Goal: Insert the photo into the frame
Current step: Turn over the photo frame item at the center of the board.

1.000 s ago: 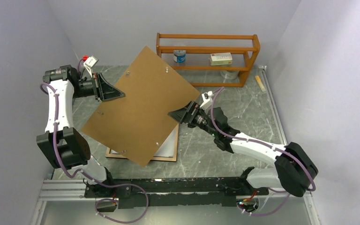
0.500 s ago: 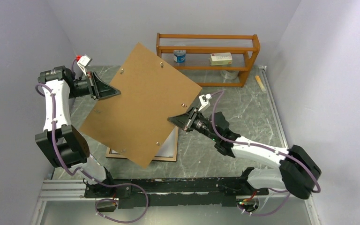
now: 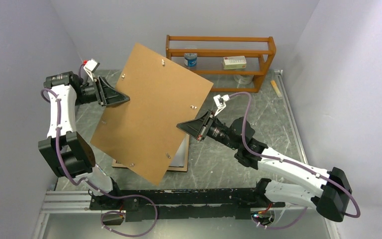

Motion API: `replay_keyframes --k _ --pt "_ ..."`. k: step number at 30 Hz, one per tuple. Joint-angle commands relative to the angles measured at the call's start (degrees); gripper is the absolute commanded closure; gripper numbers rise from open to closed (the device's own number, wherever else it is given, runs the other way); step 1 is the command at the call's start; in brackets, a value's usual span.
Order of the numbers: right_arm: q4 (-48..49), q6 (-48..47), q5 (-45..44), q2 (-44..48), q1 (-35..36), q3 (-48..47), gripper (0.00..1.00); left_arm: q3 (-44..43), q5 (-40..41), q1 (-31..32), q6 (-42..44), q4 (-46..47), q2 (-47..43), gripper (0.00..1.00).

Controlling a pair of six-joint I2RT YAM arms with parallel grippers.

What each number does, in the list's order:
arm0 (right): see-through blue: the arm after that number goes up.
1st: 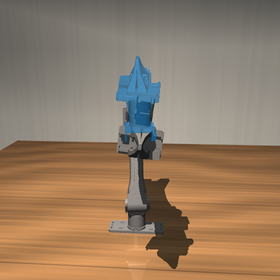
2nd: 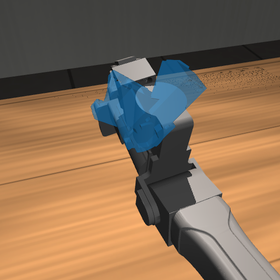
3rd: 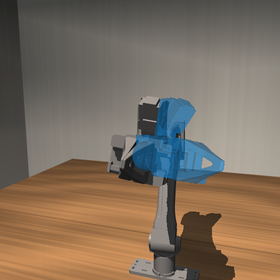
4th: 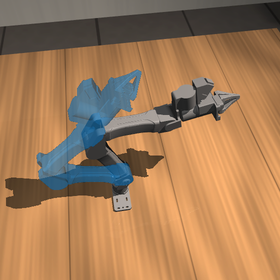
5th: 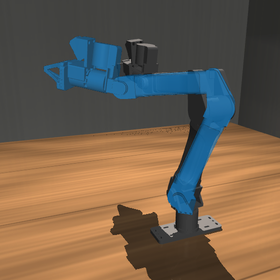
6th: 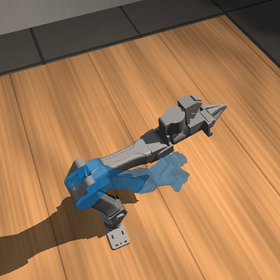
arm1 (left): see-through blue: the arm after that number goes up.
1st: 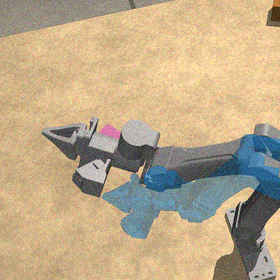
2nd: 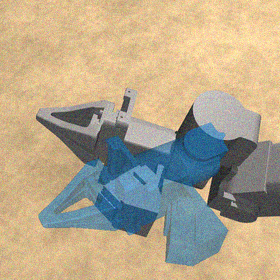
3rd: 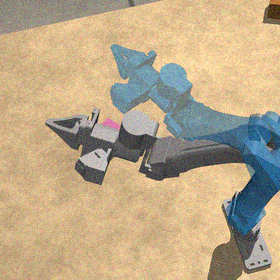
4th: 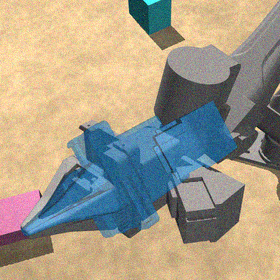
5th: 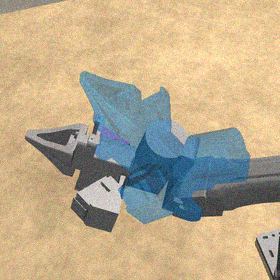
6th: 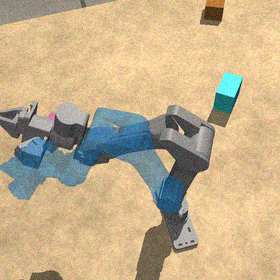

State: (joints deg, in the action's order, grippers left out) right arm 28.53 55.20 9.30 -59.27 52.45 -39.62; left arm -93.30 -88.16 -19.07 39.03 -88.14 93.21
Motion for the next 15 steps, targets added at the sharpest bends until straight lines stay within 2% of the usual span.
replay_keyframes --k 1,2,4,7,15 --pt "0.8 -1.6 -2.7 4.4 0.4 -5.4 1.00 1.1 -14.4 -0.2 2.6 -7.3 -3.4 0.37" --pt "0.1 -1.4 -3.2 5.2 0.6 -6.0 1.00 1.4 -14.4 -0.6 2.8 -7.3 -3.5 0.34" --pt "-2.0 -0.8 -4.4 6.9 0.7 -6.8 1.00 1.8 -14.4 -1.0 3.1 -7.3 -3.4 0.18" --pt "-8.2 -1.0 -7.9 9.0 0.9 -8.5 1.00 2.4 -14.4 -1.3 3.6 -7.4 -3.1 0.07" --pt "-28.1 -4.5 -22.2 12.5 1.2 -12.6 1.00 3.5 -14.3 -2.6 5.1 -7.6 -2.8 0.06"
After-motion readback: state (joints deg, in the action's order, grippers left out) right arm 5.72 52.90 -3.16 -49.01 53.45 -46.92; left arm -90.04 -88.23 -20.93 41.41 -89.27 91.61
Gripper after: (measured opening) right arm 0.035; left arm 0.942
